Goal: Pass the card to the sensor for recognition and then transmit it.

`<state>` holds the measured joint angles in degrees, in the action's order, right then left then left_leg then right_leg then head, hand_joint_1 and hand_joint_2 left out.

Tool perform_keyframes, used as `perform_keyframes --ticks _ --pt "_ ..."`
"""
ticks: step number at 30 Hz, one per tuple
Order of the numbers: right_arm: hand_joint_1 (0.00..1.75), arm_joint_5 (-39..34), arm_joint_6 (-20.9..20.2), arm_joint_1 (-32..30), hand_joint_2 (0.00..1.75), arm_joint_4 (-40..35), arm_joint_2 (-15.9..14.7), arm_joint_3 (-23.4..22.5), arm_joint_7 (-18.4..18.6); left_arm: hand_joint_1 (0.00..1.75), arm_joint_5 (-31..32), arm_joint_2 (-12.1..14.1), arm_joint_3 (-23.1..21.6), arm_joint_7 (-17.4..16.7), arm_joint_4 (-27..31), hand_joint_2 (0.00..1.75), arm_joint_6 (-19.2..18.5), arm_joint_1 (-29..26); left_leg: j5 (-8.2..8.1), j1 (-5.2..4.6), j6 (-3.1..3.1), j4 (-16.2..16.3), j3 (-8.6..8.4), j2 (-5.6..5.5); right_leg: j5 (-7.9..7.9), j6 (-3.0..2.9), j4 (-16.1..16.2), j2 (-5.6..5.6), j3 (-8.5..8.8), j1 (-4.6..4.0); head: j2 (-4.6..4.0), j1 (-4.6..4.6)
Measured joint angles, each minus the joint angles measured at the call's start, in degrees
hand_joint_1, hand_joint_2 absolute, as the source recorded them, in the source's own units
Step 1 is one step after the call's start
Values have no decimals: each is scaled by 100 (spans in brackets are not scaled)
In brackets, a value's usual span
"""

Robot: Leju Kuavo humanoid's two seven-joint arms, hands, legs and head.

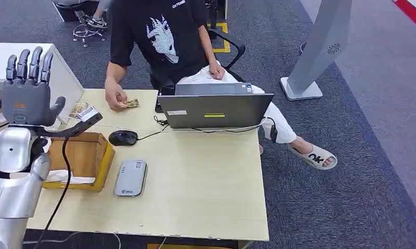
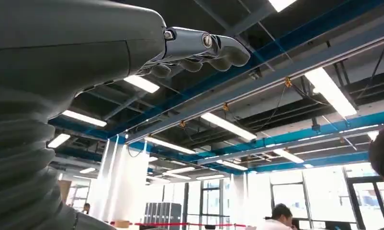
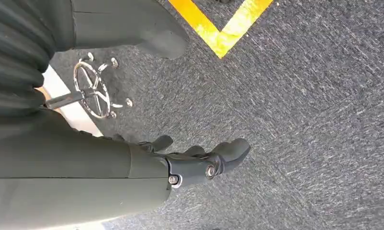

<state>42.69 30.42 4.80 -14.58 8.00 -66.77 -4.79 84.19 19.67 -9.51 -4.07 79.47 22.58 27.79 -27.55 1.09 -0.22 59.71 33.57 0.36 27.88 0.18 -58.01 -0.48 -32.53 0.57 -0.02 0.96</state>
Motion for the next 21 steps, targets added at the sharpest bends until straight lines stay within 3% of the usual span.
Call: perform_keyframes --ticks 21 --pt "0 -2 0 0 175 0 0 0 0 0 0 -4 0 0 0 175 2 -1 0 0 0 0 0 0 0 0 0 0 0 0 0 2"
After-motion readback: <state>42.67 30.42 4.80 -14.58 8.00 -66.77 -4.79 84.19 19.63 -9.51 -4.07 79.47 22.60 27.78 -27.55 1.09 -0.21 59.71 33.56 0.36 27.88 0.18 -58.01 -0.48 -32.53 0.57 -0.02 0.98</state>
